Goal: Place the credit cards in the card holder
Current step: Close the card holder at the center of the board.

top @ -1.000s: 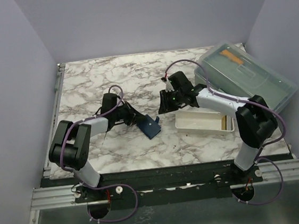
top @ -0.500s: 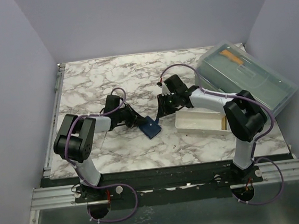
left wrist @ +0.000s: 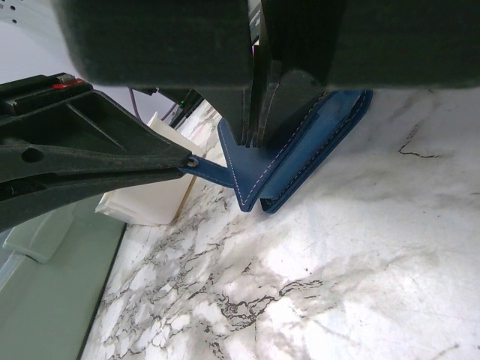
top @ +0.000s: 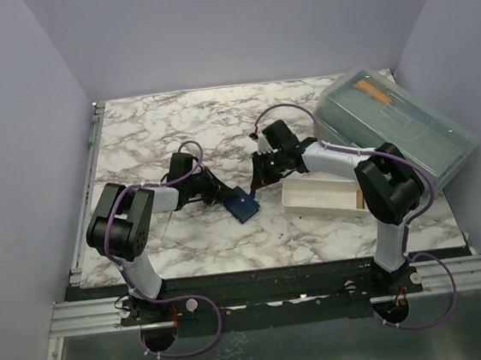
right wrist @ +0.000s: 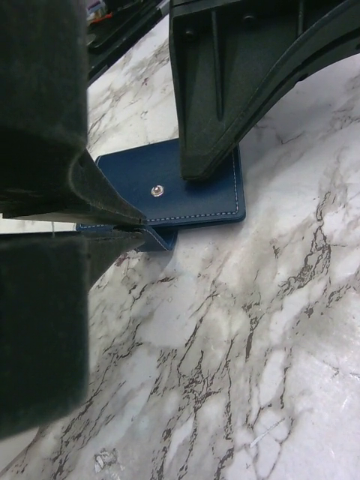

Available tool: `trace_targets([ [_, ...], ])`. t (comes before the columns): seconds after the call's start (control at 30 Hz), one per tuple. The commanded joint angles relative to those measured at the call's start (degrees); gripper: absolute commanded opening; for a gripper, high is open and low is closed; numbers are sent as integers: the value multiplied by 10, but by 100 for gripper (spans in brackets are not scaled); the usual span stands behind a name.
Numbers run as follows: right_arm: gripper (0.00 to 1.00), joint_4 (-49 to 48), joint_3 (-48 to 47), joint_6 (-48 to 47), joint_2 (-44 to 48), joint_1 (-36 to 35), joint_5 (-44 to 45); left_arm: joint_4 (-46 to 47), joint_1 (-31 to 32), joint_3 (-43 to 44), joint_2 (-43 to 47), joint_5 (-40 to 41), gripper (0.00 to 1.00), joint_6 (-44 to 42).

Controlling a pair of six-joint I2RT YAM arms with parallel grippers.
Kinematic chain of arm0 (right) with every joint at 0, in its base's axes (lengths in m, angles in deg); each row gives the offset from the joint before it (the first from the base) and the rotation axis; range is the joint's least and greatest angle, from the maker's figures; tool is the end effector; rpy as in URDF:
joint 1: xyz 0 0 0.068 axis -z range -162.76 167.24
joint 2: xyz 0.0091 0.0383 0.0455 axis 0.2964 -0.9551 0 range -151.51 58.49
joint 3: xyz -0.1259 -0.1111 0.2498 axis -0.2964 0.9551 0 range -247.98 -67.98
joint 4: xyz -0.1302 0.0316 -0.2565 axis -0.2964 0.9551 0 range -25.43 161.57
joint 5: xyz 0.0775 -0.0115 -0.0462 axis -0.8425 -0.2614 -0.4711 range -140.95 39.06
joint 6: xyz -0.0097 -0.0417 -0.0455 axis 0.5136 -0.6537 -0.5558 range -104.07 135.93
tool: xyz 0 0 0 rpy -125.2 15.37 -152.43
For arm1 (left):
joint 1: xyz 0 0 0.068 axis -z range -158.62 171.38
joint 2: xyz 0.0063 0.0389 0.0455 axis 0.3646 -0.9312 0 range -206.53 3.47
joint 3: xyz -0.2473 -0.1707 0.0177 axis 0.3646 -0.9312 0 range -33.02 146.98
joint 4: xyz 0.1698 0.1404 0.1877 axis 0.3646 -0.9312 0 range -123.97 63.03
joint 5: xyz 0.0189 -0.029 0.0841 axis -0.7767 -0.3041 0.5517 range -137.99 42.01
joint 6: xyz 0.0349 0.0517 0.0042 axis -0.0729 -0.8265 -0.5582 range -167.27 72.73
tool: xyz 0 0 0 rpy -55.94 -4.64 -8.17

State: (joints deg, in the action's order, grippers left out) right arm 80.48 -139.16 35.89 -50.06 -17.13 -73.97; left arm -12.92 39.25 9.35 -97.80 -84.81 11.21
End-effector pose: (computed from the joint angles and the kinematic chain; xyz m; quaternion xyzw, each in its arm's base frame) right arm 0.3514 0.2627 0.1779 -0.1790 0.9148 0.3095 0.1882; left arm 0.3245 -0.1345 0.1177 -0.1903 0.8637 -0.4544 0.1061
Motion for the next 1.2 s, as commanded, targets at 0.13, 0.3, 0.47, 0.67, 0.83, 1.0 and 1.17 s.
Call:
trace_targets([
  [0.13, 0, -11, -15, 10, -4, 4, -55, -7, 7, -9, -8, 34, 0, -15],
  [0.3, 0, -46, 3, 55, -2, 4, -103, -6, 13, -12, -8, 44, 0, -11],
  [0.47, 0, -57, 12, 66, -12, -3, -102, -6, 18, -12, -8, 49, 0, -10],
  [0.67, 0, -56, 8, 66, -29, -11, -88, -6, 20, -12, -3, 51, 0, -8],
  [0.83, 0, -57, 10, 69, -39, -12, -78, -6, 20, -13, 0, 52, 0, -7],
  [1.0, 0, -61, 17, 71, -31, -13, -70, -6, 20, -15, 0, 53, 0, -8],
  [1.17, 16, -23, 11, 5, -1, -36, 1, -6, 20, -13, -2, 49, 0, -11],
])
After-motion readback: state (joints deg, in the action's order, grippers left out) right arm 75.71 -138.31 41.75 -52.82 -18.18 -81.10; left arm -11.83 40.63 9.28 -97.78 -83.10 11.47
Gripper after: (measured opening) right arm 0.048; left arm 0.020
